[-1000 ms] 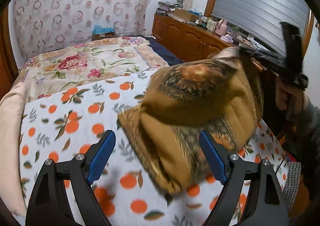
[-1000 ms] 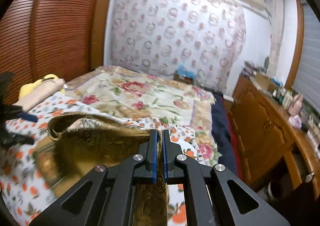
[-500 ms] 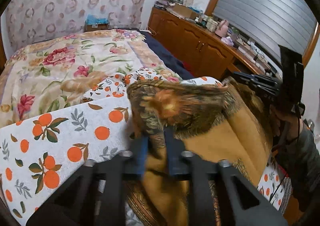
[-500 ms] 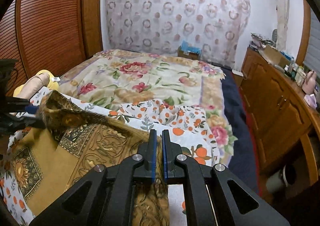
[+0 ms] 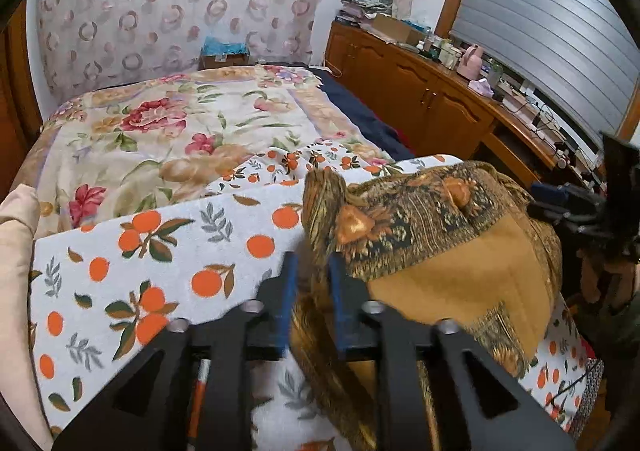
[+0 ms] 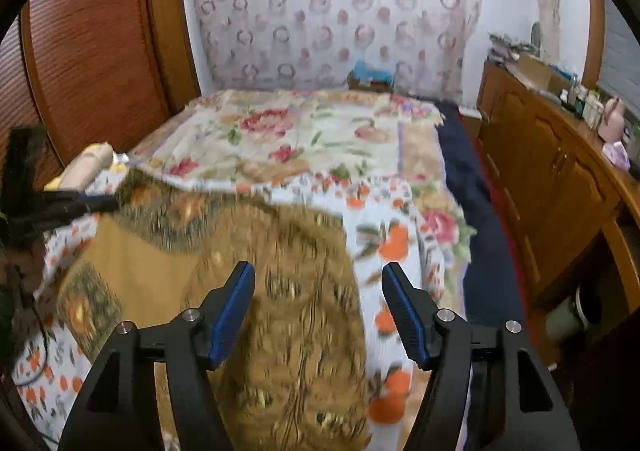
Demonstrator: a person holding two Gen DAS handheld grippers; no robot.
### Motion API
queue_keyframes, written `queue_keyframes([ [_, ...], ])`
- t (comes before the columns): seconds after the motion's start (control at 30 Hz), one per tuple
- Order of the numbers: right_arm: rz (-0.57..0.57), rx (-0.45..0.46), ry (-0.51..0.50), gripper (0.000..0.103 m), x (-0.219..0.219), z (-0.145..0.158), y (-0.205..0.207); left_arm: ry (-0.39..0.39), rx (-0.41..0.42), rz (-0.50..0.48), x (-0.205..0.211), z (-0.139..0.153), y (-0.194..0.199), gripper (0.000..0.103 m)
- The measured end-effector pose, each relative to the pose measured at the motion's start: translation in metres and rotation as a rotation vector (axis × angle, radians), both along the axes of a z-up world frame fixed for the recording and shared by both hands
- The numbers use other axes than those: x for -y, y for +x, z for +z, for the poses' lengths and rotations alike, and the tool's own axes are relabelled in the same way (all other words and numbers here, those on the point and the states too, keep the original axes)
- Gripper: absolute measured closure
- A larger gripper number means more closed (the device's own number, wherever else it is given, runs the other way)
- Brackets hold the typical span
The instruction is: Fold small clothes
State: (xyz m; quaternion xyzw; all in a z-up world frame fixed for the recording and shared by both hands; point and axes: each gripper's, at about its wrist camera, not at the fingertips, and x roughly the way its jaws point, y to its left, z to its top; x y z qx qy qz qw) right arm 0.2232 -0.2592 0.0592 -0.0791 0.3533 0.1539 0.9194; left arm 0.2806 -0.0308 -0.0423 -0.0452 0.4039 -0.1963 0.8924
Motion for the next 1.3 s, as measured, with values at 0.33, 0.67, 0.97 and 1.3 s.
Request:
queue_keyframes([
  [0.33, -0.044, -0.111, 0.102, 0.035, 0.023, -0.015, 0.015, -0.062, -0.059, -0.026, -0.009, -0.014, -0.016, 0.031],
  [0.67, -0.034, -0.122, 0.100, 0.035, 0.017, -0.023, 0.020, -0.114, -0.134, -0.040, -0.001, -0.033, -0.013, 0.031],
  [0.97, 0.058, -0.145, 0.122, 0.075, 0.011, -0.027, 0.016, -0.139, -0.132, -0.082, 0.008, -0.032, -0.012, 0.067],
  [1.3, 0.097, 0.037, 0.125, 0.088, 0.007, 0.008, -0.016, -0.184, -0.025, -0.116, 0.001, 0.005, -0.034, 0.094],
])
